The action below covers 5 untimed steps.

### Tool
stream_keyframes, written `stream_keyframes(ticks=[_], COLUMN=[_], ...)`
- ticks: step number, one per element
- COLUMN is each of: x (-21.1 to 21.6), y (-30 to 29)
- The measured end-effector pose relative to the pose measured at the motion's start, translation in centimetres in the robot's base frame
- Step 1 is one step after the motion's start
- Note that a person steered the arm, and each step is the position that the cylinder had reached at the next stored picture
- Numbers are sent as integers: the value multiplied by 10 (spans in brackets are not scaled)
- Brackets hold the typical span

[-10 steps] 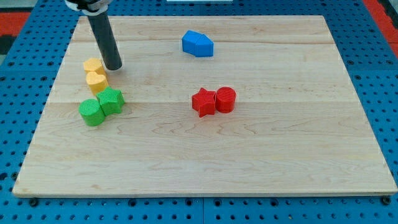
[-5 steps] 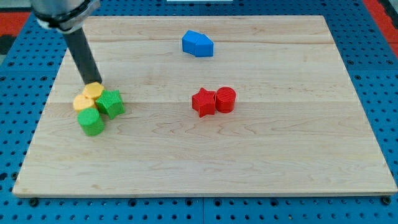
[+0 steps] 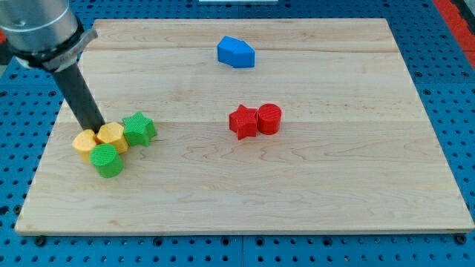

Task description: Group up the yellow and green blocks at the bottom left of the board

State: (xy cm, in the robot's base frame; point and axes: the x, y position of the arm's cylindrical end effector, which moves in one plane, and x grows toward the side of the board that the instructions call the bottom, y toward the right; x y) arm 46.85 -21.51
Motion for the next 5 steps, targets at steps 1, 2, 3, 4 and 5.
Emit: stream_keyframes(ticks=[1, 2, 3, 4, 5], x=[11, -32, -81, -81, -42], y=[1, -13, 11, 73, 89])
